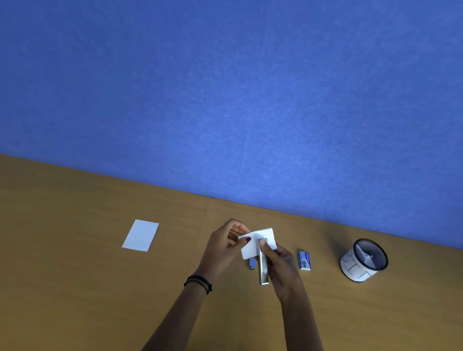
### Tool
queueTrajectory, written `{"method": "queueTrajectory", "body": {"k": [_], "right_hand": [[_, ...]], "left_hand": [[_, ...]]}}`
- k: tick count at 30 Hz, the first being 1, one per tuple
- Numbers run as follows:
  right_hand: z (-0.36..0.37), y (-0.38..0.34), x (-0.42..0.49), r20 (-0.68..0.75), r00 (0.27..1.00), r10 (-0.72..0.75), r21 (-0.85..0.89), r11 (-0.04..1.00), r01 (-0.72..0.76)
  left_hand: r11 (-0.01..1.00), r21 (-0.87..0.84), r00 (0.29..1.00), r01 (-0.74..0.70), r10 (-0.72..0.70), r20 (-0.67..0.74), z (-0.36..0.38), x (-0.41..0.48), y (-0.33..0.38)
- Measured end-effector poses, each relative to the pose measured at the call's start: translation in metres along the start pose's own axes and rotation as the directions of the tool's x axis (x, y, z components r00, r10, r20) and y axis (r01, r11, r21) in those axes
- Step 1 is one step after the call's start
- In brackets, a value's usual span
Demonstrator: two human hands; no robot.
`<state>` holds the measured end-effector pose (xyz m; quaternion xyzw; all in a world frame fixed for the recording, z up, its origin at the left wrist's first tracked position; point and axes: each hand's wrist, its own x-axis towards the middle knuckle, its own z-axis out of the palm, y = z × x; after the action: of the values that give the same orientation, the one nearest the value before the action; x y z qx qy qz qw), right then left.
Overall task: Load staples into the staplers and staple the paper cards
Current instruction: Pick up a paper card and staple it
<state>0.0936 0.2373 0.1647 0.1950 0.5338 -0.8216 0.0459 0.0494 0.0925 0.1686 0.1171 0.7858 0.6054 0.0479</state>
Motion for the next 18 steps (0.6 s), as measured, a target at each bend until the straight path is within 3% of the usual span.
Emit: {"method": "queueTrajectory", "body": {"k": [18], "right_hand": [[0.0027,0.0098,0.003,-0.09,0.996,-0.001,0.014,1.0,0.002]], "left_hand": [[0.997,0.04,0.998,0.062,-0.063,0.004,-0.0005,-0.0006,-0.0052]]}}
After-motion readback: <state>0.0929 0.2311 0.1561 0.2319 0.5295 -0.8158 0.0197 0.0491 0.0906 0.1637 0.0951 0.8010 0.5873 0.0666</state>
